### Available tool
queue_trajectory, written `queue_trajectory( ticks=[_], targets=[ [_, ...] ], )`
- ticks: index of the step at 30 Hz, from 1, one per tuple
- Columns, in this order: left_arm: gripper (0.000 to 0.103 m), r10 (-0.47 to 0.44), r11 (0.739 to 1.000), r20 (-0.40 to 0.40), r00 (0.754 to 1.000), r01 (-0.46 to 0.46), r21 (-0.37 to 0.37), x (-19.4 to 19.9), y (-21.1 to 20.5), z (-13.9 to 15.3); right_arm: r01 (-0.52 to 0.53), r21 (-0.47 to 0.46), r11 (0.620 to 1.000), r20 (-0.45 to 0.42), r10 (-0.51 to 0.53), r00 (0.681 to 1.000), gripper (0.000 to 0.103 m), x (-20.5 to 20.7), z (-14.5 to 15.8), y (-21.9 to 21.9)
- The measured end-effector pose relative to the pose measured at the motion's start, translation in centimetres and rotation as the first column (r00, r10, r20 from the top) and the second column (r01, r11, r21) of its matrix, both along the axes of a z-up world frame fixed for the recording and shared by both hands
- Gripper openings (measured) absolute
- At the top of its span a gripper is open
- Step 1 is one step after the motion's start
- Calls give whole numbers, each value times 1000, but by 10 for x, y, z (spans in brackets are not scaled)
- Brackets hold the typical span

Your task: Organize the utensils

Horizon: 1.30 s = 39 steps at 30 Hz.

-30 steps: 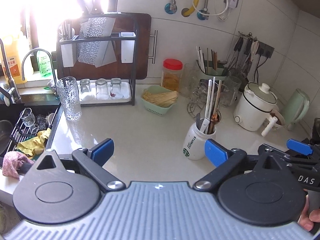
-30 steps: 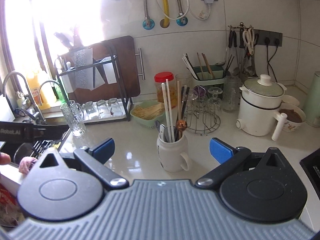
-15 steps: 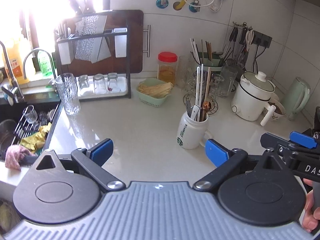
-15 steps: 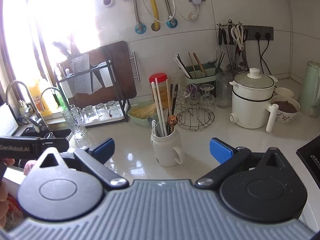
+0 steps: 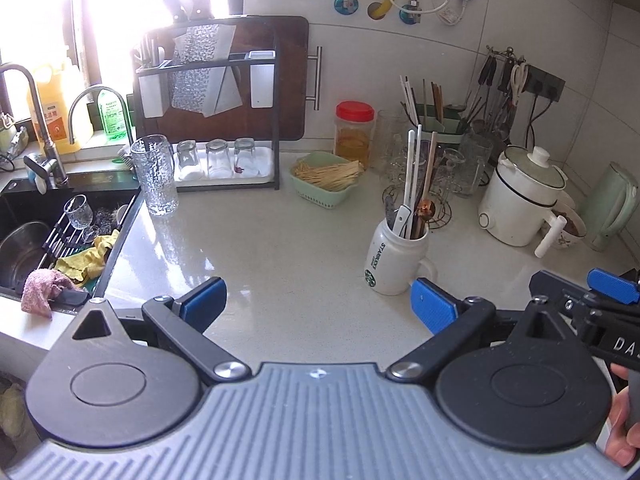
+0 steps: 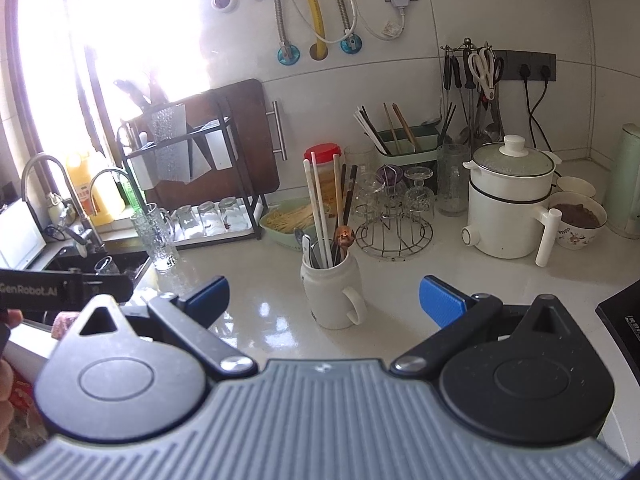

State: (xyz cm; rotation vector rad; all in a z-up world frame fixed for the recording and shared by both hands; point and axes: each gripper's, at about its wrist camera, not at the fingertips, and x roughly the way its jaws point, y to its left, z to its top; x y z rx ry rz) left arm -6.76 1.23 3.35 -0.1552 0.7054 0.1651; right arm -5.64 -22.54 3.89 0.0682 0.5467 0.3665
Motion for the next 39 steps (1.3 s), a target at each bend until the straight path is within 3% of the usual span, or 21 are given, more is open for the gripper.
queue_trajectory(
  ticks=[39],
  targets=[
    [100,-3,1000,-22,1000,3,5,-2,7,-5,-6,-3,1000,-28,6,1000,103,2,-10,12]
  ],
)
